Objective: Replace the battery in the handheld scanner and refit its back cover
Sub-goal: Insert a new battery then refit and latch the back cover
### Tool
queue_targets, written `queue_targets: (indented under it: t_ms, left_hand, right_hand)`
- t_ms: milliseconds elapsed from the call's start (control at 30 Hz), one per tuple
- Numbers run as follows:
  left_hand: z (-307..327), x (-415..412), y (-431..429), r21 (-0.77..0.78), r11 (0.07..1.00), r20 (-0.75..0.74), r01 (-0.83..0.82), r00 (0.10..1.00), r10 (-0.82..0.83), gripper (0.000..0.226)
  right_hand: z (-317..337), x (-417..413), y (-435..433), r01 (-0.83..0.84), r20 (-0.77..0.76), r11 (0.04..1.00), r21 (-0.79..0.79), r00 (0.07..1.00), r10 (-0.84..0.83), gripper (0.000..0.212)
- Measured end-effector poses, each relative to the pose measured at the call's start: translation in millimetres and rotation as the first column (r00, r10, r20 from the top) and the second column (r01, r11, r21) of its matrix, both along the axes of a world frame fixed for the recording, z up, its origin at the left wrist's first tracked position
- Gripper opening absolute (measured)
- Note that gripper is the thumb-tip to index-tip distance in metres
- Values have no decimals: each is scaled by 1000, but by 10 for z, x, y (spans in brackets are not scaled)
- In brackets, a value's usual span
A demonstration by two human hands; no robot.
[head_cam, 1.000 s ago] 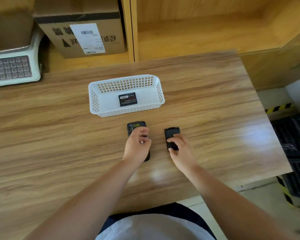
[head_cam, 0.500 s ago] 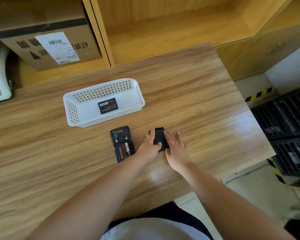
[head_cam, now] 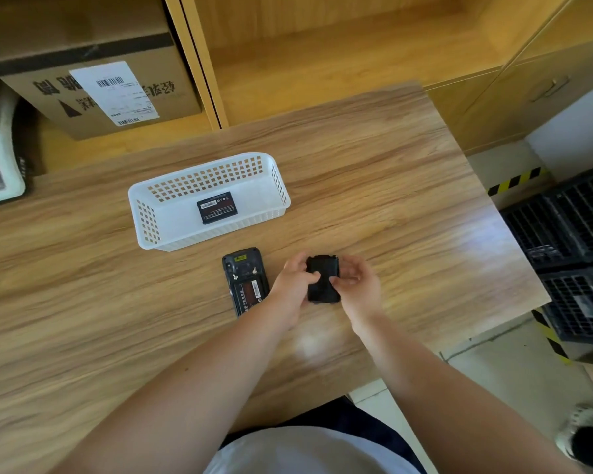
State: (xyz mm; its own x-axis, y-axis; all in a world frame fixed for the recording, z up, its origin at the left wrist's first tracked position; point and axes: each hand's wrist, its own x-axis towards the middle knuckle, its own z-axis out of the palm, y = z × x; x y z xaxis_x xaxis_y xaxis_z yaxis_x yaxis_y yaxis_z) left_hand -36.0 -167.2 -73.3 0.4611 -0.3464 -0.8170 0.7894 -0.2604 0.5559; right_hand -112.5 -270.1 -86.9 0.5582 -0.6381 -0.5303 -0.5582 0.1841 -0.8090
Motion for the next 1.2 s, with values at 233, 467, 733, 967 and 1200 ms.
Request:
queue_targets:
  t_ms: [233,467,733,967,1200]
  left_hand:
    - [29,81,134,104,992,136,67,987,-81,63]
    - [116,247,531,177,982,367,-63,930,-7,30]
    - [210,385,1125,272,953,505,-133,863,-24,23]
    - [82,303,1356,284,941,515,-187,857,15,23]
    - [-25,173,1326,313,926,478,-213,877,40,23]
  right_hand:
    - [27,61,45,8,20,997,76,1000,-9,40]
    - [191,309,280,-89,121,971,224,991,63,40]
    - [240,609,710,-316,99,937,149,948,303,37]
    - [118,701,901,-510,47,860,-16,859,510,37]
    - [33,582,922,-598,-50,784,-165,799,599,35]
